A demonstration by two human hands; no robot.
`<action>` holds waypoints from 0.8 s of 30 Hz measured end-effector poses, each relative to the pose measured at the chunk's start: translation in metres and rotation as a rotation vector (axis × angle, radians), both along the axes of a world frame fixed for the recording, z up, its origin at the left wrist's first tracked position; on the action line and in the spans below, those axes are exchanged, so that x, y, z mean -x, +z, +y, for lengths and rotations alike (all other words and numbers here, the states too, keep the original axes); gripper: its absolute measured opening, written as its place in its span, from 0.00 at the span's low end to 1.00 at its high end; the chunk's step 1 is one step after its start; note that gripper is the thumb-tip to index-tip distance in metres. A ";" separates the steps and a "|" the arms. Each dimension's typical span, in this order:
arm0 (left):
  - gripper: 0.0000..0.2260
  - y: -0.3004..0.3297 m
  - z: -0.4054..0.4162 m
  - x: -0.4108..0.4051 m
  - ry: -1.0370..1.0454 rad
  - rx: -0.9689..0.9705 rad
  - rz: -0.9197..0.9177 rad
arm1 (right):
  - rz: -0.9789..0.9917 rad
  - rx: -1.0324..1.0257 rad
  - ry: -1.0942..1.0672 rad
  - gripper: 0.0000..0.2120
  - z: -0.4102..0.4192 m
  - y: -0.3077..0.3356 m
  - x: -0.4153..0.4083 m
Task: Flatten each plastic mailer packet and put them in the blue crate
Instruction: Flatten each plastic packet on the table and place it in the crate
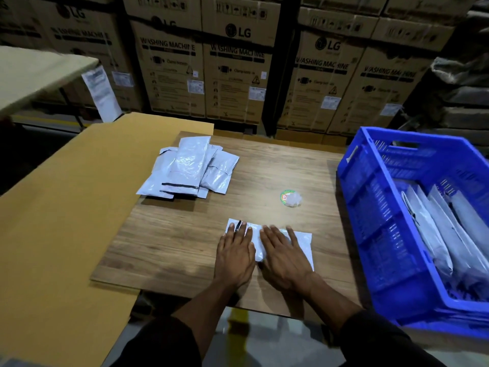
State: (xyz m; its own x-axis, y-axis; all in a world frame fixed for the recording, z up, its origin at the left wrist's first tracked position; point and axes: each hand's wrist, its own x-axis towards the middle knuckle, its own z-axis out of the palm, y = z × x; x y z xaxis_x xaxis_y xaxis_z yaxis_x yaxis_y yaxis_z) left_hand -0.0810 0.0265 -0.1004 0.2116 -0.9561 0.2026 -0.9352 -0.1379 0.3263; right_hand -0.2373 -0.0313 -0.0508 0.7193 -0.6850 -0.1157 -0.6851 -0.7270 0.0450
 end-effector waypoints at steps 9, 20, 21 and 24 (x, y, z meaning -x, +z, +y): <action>0.25 -0.002 -0.001 -0.001 -0.015 -0.047 -0.014 | -0.128 -0.152 -0.100 0.42 -0.007 0.004 -0.010; 0.26 0.002 0.002 0.000 0.006 -0.096 -0.062 | -0.116 -0.077 -0.248 0.35 0.003 -0.010 0.064; 0.26 0.002 0.003 -0.001 0.008 -0.106 -0.066 | -0.080 -0.084 -0.252 0.36 0.002 -0.009 0.070; 0.27 0.001 0.008 -0.005 0.019 -0.094 -0.085 | -0.010 -0.139 -0.230 0.36 -0.004 -0.005 0.086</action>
